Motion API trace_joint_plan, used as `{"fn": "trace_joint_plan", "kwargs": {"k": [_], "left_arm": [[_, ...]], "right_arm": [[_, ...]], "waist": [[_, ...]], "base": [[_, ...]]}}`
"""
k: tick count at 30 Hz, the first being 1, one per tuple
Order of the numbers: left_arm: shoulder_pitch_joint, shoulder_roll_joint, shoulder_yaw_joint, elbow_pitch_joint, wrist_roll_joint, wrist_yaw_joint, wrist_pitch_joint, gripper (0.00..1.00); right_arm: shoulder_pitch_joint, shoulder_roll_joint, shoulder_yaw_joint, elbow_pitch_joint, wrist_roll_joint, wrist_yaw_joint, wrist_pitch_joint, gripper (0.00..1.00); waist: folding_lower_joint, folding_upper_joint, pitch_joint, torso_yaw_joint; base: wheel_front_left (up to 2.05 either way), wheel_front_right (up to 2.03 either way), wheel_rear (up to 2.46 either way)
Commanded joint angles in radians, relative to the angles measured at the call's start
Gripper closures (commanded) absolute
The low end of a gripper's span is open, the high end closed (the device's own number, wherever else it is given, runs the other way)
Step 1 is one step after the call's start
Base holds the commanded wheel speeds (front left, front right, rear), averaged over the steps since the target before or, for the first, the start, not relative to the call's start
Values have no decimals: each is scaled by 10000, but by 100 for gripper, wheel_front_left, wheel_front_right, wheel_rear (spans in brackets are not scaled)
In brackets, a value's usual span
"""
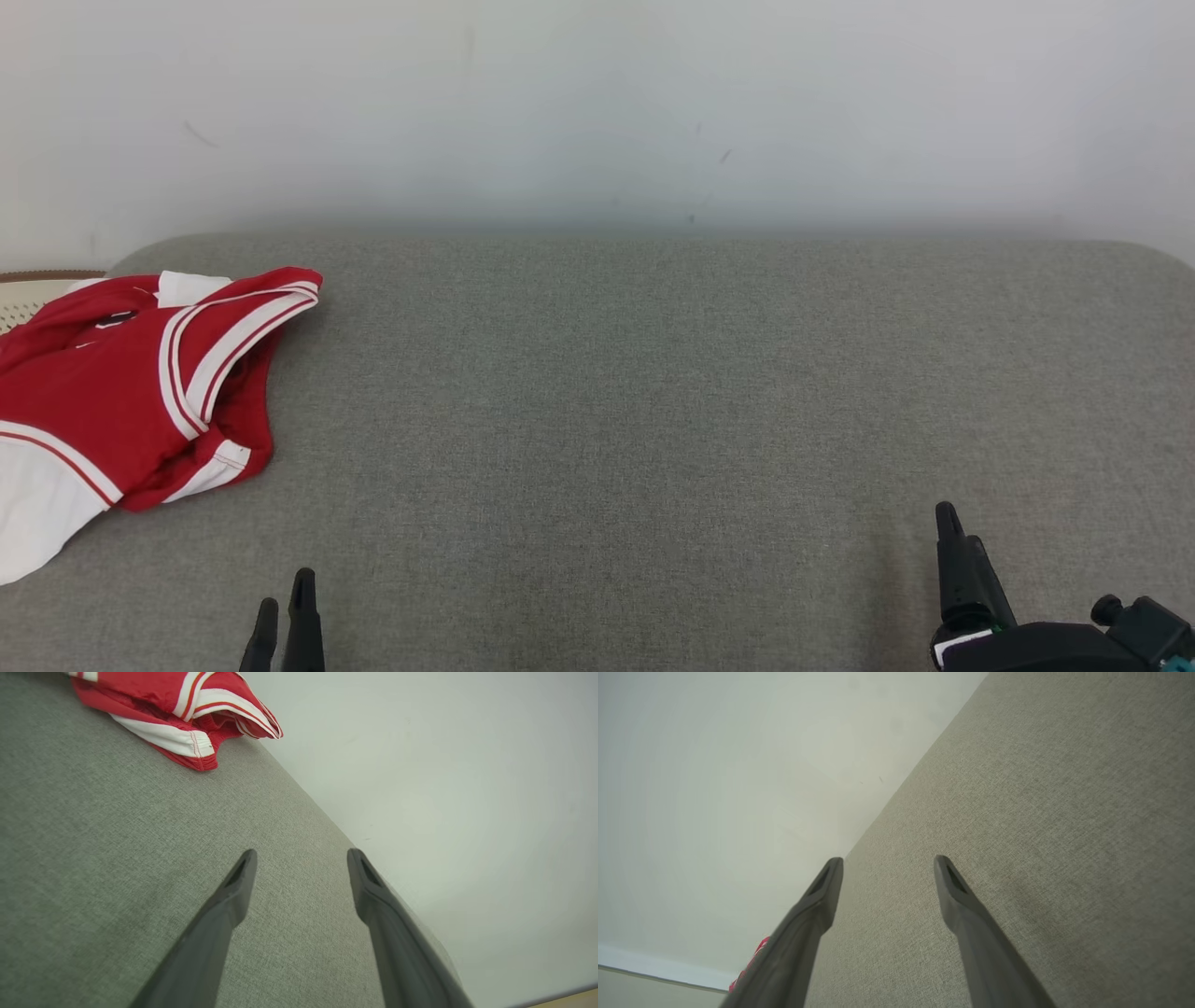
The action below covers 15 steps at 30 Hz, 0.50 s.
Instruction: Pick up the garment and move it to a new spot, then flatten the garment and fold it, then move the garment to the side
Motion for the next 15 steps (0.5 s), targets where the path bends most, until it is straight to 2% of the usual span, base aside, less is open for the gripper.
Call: {"fn": "trace_joint_plan", "kwargs": {"k": [1, 12, 15], "left_arm": [[62, 58, 43, -199, 415, 53, -107, 0], [146, 121, 76, -459, 2122, 367, -392, 0], [166, 130, 77, -511, 2368, 410, -445, 0]], "right_arm": [[-225, -74, 94, -100, -441, 3, -108, 0], [-295, -81, 195, 149, -2766, 3, -498, 0], [-318, -81, 237, 166, -3069, 4, -562, 0]], "waist": [[0, 0, -4, 1], [0, 0, -32, 32], [0, 0, -35, 32]], "base": [[0, 0, 0], [0, 0, 0], [0, 0, 0]]}}
